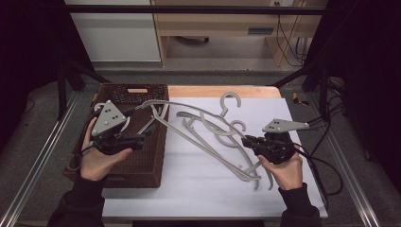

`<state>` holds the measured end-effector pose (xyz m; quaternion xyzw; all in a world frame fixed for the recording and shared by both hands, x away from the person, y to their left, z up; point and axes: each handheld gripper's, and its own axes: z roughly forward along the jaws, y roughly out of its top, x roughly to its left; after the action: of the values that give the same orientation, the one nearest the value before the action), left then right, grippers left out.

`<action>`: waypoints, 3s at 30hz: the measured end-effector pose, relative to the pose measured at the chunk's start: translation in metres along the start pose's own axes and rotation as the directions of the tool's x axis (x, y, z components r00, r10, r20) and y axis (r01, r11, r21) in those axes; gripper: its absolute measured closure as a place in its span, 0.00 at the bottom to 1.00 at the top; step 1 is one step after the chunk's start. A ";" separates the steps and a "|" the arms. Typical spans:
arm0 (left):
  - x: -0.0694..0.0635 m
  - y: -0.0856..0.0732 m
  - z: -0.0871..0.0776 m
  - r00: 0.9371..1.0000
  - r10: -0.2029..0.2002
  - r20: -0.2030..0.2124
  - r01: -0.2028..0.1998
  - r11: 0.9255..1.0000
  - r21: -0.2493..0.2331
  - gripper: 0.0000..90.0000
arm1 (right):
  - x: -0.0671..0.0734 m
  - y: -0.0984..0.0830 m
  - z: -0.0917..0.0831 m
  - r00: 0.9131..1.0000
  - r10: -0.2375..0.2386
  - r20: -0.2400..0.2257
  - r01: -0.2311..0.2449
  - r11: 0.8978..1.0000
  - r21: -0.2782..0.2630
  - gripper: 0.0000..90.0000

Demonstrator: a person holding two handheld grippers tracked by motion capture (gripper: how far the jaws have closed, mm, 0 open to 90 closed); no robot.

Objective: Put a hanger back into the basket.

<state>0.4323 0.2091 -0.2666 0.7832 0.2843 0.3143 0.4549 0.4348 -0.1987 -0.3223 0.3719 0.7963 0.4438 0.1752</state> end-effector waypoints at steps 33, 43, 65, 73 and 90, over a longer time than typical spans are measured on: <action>-0.020 0.011 0.075 0.955 0.262 0.140 -0.291 0.922 0.255 0.41 | 0.034 0.013 0.019 0.989 -0.081 -0.128 0.088 0.995 0.047 0.92; -0.020 0.006 0.082 0.949 0.279 0.144 -0.310 0.907 0.284 0.64 | 0.039 0.014 0.020 0.984 -0.101 -0.150 0.110 0.992 0.056 0.92; -0.022 -0.002 0.081 0.913 0.326 0.244 -0.396 0.851 0.345 0.77 | 0.036 0.014 0.025 0.976 -0.126 -0.177 0.145 0.985 0.097 0.91; -0.025 -0.001 0.081 0.896 0.343 0.281 -0.430 0.827 0.362 0.80 | 0.036 0.013 0.026 0.976 -0.146 -0.161 0.163 0.981 0.102 0.89; -0.038 -0.001 0.072 0.844 0.350 0.407 -0.494 0.803 0.334 0.90 | 0.026 0.013 0.023 0.982 -0.182 -0.057 0.187 0.979 0.086 0.78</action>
<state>0.4622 0.1431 -0.3041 0.9476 0.0827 0.2051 0.2305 0.4373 -0.1620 -0.3228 0.2929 0.8507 0.3980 0.1790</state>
